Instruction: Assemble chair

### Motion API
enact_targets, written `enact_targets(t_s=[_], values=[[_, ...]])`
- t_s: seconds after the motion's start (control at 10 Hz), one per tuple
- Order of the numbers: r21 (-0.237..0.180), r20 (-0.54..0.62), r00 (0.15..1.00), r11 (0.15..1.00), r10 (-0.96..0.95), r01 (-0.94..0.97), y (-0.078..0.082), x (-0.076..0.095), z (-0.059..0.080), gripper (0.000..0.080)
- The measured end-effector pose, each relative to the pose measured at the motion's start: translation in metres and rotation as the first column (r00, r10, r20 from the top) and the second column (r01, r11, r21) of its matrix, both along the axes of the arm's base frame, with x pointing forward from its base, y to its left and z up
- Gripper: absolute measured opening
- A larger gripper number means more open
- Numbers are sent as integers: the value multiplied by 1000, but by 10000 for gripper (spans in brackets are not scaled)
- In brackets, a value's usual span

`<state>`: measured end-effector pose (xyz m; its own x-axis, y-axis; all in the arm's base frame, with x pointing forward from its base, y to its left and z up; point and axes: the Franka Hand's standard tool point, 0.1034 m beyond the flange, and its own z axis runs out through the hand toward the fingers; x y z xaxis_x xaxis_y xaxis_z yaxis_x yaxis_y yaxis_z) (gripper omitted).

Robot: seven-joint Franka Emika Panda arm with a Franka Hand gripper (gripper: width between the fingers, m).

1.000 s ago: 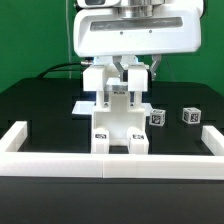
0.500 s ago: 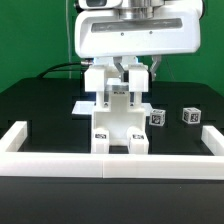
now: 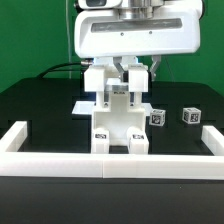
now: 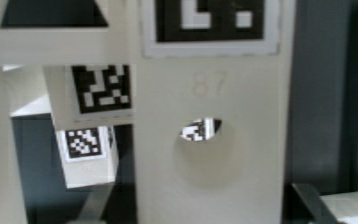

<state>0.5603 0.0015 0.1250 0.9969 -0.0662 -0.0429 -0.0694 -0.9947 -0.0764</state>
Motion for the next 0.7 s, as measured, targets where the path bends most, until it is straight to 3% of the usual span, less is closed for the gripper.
enact_targets(t_s=[0.7], values=[[0, 1, 1000, 1000, 2, -2, 2, -3, 0, 290]])
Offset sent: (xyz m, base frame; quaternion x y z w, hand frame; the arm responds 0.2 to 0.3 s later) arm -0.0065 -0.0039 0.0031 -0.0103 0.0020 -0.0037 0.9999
